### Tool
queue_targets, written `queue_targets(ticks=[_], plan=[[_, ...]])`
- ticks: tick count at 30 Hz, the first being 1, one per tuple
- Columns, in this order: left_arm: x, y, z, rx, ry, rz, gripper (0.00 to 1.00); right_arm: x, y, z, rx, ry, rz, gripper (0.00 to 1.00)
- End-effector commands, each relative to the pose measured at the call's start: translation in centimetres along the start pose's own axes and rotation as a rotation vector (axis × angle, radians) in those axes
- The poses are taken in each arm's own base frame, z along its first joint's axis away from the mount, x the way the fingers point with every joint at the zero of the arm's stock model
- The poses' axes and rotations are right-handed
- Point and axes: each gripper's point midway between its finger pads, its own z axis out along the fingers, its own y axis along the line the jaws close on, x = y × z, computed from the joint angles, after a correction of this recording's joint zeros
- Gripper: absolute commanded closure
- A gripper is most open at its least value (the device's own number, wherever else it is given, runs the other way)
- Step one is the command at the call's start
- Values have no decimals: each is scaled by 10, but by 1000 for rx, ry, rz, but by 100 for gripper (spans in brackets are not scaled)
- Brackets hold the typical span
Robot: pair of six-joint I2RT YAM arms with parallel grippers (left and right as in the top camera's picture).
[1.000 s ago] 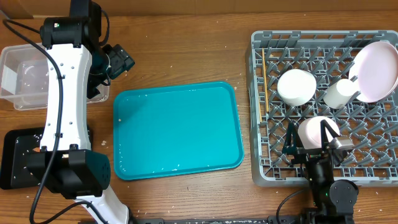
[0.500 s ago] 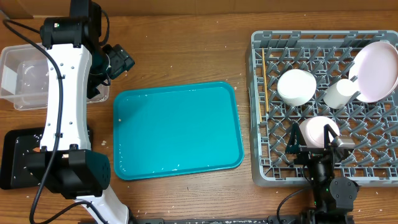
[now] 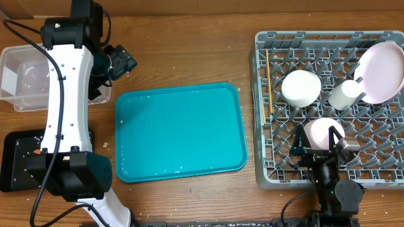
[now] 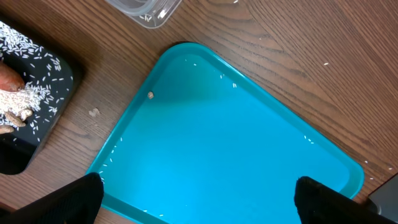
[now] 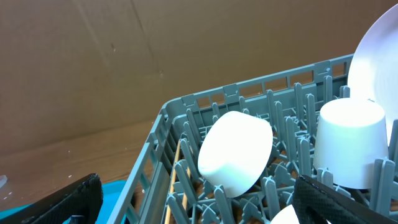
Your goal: Sort waste into correct bins and load items into the dishwasher
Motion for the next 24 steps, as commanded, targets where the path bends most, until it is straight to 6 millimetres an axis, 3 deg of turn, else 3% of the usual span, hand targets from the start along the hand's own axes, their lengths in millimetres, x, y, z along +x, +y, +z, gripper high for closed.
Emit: queue_targets(ticks=[1,10,17,19,24], plan=[[1,-1,-9,20,-17,-3,0,1,-3,0,10,-9,-7,0],[0,3,-9,-2,-26,34,0,1,-3,0,10,-9,-7,0],[13,11,-4,-66,18,132,0,1,-3,0,10,-9,-7,0],[9,4,-3,-73,-32,207,0,1,-3,0,10,-9,-7,0],[10,-49,-10,70,-191,496,0,1,-3,0,10,-9,-7,0]])
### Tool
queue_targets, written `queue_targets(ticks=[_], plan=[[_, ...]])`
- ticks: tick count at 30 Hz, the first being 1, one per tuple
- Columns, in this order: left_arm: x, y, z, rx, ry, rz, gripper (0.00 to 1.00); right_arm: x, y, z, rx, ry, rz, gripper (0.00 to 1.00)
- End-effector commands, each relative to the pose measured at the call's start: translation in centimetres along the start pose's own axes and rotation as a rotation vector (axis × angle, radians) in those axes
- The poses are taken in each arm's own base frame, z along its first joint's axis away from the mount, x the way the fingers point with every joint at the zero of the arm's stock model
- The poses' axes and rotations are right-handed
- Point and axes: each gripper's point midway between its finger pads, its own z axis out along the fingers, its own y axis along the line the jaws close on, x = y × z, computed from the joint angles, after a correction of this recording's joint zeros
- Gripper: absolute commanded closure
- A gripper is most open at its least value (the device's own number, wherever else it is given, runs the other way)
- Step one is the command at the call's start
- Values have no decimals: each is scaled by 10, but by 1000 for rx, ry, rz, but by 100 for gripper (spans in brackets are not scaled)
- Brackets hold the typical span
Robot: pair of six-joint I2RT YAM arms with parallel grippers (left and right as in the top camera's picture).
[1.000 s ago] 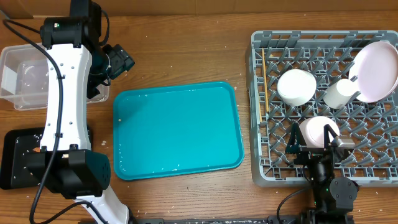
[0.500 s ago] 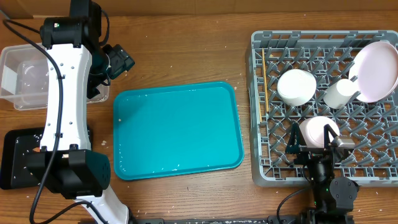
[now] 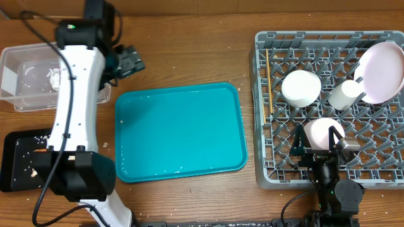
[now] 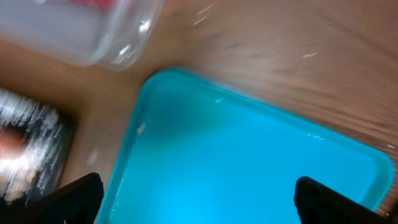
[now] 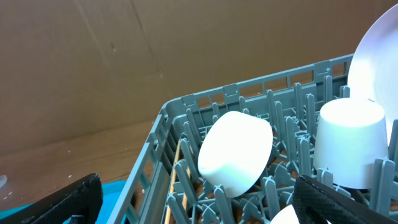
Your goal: Sort waste into correct bins and load items into the dishwasher
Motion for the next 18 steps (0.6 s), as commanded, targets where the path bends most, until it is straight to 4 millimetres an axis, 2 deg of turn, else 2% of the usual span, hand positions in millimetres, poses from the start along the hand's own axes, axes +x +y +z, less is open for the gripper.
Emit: queue_targets(ticks=[1,4,7,14,18], plan=[[5,-25,-23,64,-115,254,0,1,-3,0,10,-8,-7,0],[10,-42,-27,112,-212,381,0,1,-3,0,10,-8,-7,0],[19,-43,-24,142,-279,439,0,1,-3,0,10,-8,-8,0],[71,-5,0,132,-282,465,0,1,-3,0,10,-8,-8,0],[93,9,14,141,-348,531,0,1,-3,0,10,-8,-8,0]])
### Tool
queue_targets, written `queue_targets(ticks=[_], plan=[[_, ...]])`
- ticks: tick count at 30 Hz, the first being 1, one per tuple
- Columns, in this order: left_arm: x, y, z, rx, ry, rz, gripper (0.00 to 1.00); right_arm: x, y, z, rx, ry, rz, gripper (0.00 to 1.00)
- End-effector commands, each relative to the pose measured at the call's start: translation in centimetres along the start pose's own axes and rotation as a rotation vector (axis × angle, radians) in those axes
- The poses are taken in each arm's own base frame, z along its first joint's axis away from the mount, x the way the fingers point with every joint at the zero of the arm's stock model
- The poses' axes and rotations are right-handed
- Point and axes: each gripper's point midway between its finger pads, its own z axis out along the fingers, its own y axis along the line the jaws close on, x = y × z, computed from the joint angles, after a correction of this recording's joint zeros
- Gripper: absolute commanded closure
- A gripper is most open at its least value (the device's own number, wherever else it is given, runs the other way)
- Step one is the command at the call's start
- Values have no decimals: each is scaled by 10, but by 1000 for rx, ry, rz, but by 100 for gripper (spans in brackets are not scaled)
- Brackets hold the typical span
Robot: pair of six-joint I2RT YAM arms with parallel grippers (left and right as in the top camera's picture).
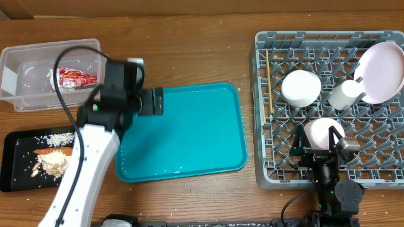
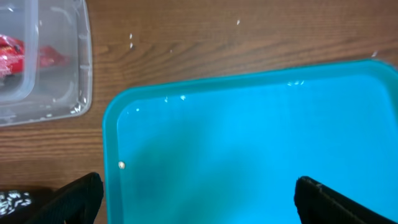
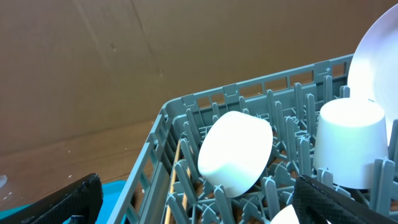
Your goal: Sort waste into correct bins and load items into the dishwasher
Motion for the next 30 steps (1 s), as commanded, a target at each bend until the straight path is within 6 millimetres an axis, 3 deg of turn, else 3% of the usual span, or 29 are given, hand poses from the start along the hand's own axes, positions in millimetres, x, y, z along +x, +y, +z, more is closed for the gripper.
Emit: queue_targets(ticks=[1,12,20,30], plan=[[20,6,-1,-6,-61,88,0,1,-3,0,10,-8,-7,0],[67,13,19,3,-348,61,0,1,-3,0,10,-8,-7,0],[78,15,14,14,-580,42,0,1,-3,0,10,-8,-7,0],[101,27,10,-32,-680,16,0,1,-3,0,10,-8,-7,0]])
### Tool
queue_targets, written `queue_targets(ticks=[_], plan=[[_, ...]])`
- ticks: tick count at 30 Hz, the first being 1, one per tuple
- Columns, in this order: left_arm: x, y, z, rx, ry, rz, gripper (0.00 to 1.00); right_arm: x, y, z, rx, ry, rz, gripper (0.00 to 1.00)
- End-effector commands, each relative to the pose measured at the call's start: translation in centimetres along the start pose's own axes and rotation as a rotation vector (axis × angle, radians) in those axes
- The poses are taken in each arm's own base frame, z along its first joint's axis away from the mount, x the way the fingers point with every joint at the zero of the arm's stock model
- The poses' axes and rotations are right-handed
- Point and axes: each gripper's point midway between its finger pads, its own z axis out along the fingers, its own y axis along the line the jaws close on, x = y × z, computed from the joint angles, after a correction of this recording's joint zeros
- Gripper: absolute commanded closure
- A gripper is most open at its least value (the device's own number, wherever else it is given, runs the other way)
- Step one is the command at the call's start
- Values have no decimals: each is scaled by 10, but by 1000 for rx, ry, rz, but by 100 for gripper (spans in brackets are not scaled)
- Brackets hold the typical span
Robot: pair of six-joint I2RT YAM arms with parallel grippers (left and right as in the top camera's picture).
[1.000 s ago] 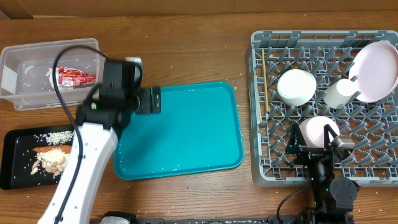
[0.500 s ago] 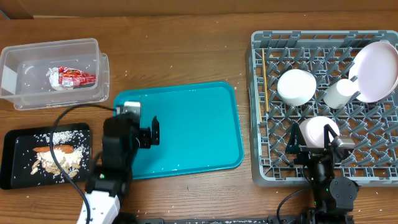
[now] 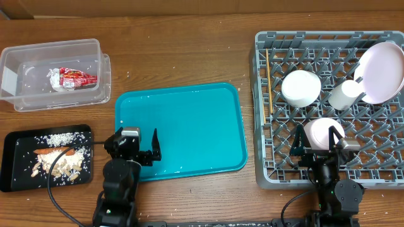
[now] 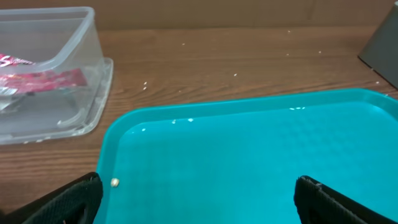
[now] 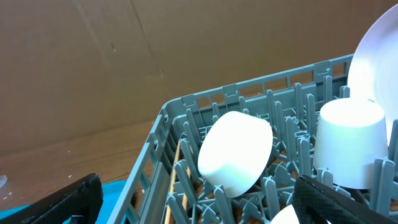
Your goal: Sort waste into correct bins and load items into the dishwasher
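Observation:
The teal tray (image 3: 189,126) lies mid-table with one crumb (image 4: 114,182) on it. My left gripper (image 3: 134,146) sits open and low over the tray's near left corner, nothing between its fingers (image 4: 74,198). A clear bin (image 3: 104,75) at the back left holds a red wrapper (image 3: 72,78). The grey dish rack (image 3: 259,113) on the right holds a white bowl (image 3: 300,87), a cup (image 3: 344,96), a pink plate (image 3: 382,63), a second bowl (image 3: 323,133) and chopsticks (image 3: 267,82). My right gripper (image 3: 315,146) stands open at the rack's near side.
A black tray (image 3: 12,142) with rice and food scraps (image 3: 57,157) lies at the front left, beside my left arm. Brown cardboard stands behind the table. Bare wood shows between the teal tray and the rack.
My left arm was stretched out with its gripper over the teal tray's far left part. Now it is folded back at the table's front, gripper low at the tray's near left corner. The right arm is unmoved.
My open left gripper was beside the clear bin at the back left, then a little further right and back. Then it was over the tray's far left part, with the red wrapper lying in the bin. Now it is at the front.

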Motion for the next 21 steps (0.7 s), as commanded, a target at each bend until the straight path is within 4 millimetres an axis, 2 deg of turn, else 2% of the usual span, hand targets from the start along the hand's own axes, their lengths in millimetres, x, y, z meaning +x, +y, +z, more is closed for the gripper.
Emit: queue_targets(ticks=[1,6,11,21], plan=[[5,10,-5,-50,-16,22,0,1,-3,0,10,-8,-8,0],[8,14,-12,-63,-6,19,0,1,-3,0,10,-8,-8,0],[24,19,-18,-80,55,21,0,1,-3,0,10,-8,-8,0],[-12,39,-30,-151,-110,-17,0,1,-3,0,10,-8,-8,0]])
